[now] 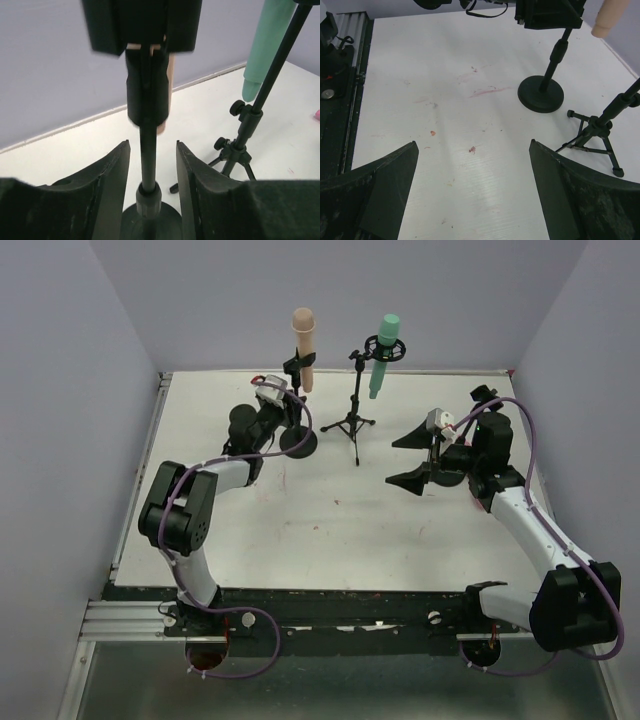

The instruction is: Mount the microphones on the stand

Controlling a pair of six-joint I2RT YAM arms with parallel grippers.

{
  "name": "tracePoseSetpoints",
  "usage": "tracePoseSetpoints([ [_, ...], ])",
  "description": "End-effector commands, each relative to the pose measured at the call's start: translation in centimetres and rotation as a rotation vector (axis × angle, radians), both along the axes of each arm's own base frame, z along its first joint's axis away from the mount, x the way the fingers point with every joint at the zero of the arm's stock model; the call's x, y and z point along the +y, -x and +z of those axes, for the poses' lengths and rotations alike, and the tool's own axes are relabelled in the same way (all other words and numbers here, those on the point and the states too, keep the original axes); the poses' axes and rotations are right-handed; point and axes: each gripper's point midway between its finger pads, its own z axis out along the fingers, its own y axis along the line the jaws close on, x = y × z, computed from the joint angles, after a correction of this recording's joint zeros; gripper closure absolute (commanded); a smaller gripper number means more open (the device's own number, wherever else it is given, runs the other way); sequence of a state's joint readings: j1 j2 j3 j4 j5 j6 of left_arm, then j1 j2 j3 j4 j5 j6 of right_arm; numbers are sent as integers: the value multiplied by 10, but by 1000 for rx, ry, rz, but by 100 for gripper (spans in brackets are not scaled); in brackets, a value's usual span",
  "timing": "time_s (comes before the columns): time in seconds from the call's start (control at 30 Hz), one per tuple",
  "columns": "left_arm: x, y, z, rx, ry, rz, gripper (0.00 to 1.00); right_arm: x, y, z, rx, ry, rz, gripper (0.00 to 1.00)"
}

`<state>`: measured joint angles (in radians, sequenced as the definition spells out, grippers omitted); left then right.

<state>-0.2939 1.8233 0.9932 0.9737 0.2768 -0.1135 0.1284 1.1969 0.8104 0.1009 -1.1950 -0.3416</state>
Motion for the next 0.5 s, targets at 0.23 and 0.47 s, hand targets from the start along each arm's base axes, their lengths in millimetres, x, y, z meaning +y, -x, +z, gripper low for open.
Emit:
tracePoseSetpoints([
  [0.23,36,66,36,-46,128,73,9,-3,3,4,-35,19,26,0],
  [0.47,69,137,46,176,237,147,2,-12,11,27,10,96,-11,0],
])
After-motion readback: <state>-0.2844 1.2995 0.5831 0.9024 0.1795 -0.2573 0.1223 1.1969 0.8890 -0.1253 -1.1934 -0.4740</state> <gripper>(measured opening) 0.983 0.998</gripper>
